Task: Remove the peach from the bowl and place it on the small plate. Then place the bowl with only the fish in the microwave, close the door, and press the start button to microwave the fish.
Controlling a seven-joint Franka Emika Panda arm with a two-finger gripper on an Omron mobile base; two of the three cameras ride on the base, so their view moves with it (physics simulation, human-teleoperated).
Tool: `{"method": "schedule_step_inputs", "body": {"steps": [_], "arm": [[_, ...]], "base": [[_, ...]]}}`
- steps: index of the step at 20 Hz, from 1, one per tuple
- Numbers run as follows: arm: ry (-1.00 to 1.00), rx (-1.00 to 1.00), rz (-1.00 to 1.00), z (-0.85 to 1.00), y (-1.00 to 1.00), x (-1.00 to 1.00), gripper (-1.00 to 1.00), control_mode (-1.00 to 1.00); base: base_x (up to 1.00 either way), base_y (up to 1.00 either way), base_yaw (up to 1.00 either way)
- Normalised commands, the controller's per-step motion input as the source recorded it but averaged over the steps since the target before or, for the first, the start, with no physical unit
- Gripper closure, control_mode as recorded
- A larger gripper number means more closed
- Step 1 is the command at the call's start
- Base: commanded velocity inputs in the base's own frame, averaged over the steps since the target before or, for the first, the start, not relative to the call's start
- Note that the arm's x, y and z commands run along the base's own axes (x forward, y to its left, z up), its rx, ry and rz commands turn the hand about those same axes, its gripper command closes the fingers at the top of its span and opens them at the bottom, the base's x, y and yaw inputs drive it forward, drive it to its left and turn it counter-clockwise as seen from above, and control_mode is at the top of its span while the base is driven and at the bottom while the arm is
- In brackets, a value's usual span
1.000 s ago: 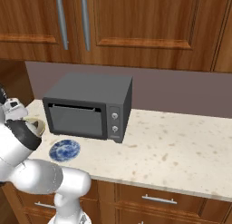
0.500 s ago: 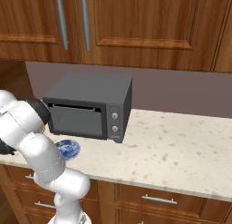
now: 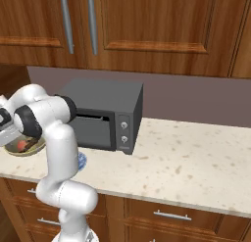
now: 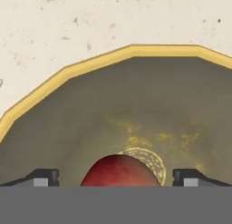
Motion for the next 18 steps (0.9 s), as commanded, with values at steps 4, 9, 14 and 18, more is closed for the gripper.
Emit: {"method": "schedule_step_inputs", "body": {"steps": [4,9,14,18], "arm": [[0.02,0.0,0.0,-0.16,-0.22,-0.05,-1.0,-1.0],[0.0,0.0,0.01,-0.07,-0.3,0.0,-1.0,-1.0],[0.03,0.0,0.04,-0.09,-0.56,-0.14,-1.0,-1.0],[0.05,0.0,0.12,-0.39,-0.16,-0.03,-1.0,-1.0]], "base": [[0.0,0.0,0.0],[0.0,0.0,0.0],[0.0,0.0,0.0],[0.0,0.0,0.0]]}}
